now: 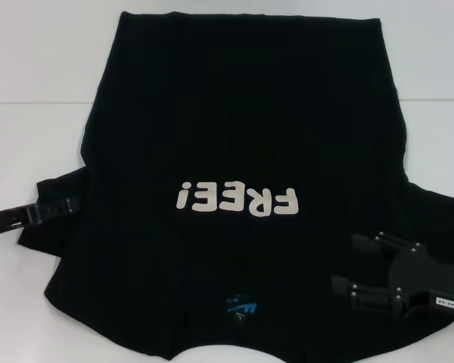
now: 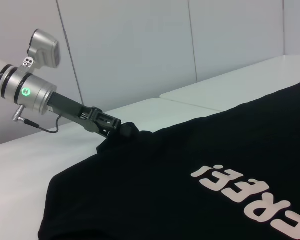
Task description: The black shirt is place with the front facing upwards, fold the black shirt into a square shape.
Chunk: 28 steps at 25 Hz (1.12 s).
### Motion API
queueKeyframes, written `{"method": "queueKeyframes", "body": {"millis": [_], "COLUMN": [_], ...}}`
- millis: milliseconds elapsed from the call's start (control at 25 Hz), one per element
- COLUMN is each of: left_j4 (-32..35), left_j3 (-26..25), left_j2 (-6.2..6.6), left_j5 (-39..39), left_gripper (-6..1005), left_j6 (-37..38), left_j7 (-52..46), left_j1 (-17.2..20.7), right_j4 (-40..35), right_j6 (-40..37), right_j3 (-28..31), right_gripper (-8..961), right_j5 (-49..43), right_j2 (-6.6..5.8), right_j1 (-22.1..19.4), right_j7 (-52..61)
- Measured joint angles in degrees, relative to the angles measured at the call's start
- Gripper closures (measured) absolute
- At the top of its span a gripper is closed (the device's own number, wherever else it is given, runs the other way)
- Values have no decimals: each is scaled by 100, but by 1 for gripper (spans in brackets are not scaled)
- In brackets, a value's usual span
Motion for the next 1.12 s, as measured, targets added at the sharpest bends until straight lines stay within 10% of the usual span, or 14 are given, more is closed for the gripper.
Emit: {"method": "queueKeyframes", "body": {"millis": [560, 1120], "left_j4": [98, 102], "left_j3": [146, 189], "left_j2": [-26, -21], "left_j5": [-44, -18], "left_gripper": [342, 901], "left_j6": [50, 88], "left_j7": [141, 175], "left_j1": [11, 10], "right_j4": [-18, -14], "right_j6": [-29, -29], "right_j3": [43, 28], "right_gripper": [36, 36], "right_j5": [9, 9], "right_j2": [0, 0], "right_j1": [-17, 6], "right_j7": [0, 0]}}
